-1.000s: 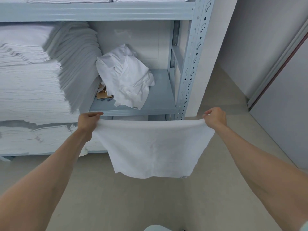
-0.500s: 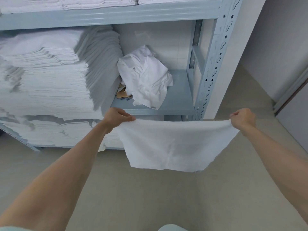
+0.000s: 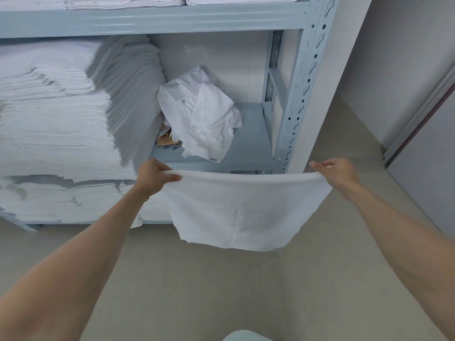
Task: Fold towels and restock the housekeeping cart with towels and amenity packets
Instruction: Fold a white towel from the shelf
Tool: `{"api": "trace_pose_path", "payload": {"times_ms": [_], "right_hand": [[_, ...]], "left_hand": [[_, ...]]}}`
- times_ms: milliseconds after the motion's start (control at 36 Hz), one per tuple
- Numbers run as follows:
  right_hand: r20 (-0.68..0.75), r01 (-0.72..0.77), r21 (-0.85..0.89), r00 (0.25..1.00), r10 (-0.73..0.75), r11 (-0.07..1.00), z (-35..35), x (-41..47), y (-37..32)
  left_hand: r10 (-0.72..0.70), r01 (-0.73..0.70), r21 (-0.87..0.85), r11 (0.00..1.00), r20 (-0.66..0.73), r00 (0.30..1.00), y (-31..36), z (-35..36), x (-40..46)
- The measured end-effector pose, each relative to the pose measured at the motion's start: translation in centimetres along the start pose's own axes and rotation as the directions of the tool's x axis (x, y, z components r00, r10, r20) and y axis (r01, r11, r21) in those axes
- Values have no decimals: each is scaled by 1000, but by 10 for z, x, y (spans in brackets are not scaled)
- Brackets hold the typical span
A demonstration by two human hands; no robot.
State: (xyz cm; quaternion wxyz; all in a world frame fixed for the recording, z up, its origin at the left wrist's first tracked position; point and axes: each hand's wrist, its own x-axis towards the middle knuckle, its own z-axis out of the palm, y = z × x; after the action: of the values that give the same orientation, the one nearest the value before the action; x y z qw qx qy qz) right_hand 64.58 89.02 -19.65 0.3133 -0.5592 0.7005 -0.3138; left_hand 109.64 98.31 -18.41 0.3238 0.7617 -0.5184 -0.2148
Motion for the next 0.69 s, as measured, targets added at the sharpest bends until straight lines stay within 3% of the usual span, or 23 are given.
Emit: {"api": "trace_pose_path", "payload": {"times_ms": [167, 306, 417, 556, 694], "right_hand": [[247, 92, -94, 967, -66, 991, -2, -4, -3], [330, 242, -318, 935, -132, 917, 5, -5, -1], [286, 299, -350, 937, -202, 888, 10, 0, 6], [285, 297, -378, 938, -195, 877, 10, 1, 3], [199, 252, -301, 960, -198, 920, 13, 4, -1]], "left_hand": [[-16, 15, -14, 1000, -65, 998, -1, 3, 4], [-36, 37, 10, 999, -63, 997, -3, 2, 8], [-25, 30, 50, 998, -90, 996, -3, 3, 11], [-44, 61, 243, 968, -75, 996, -1, 1, 13], [29, -29, 93, 995, 1, 1000, 3, 3, 14]]}}
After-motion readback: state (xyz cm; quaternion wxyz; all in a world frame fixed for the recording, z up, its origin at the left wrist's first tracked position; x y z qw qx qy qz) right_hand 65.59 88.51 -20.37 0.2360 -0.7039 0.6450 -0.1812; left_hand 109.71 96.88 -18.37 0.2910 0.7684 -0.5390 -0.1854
